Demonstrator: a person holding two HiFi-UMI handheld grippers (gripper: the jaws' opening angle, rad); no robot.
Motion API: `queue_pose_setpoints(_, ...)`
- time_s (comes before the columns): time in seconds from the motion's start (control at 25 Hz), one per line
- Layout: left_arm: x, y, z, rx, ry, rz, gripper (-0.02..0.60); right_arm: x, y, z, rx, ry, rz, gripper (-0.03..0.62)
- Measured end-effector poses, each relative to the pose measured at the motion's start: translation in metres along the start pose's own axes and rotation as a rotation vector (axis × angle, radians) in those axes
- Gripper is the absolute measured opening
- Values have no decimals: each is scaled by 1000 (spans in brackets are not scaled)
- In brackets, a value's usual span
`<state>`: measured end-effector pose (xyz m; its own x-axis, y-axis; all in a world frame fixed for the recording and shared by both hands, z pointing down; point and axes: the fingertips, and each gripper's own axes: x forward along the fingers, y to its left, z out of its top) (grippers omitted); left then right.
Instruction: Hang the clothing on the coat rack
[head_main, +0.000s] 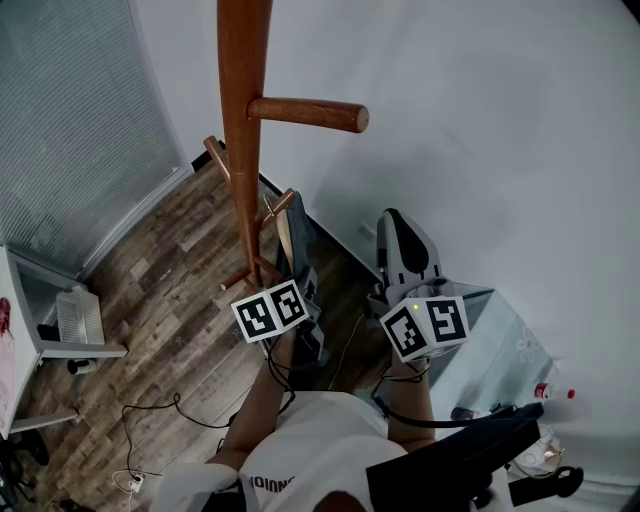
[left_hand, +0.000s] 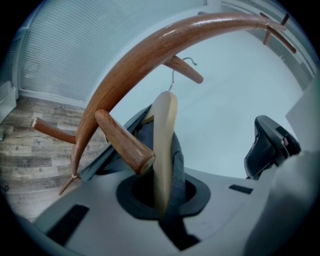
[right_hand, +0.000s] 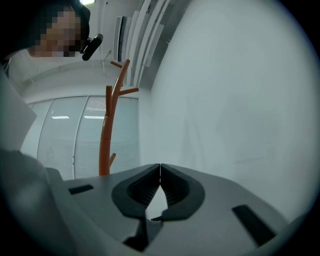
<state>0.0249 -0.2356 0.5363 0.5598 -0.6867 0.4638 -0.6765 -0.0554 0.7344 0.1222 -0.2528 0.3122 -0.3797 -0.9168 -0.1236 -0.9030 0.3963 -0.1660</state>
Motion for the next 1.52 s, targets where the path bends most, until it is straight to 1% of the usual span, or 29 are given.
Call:
queue_pose_setpoints(0.68, -5, 13, -5, -5, 1, 24, 27, 2, 10, -2, -1, 3, 29, 20)
queue_pose_setpoints(1.52, -8, 21, -16, -1, 5, 56, 28, -6, 11, -3, 4, 6, 37, 20)
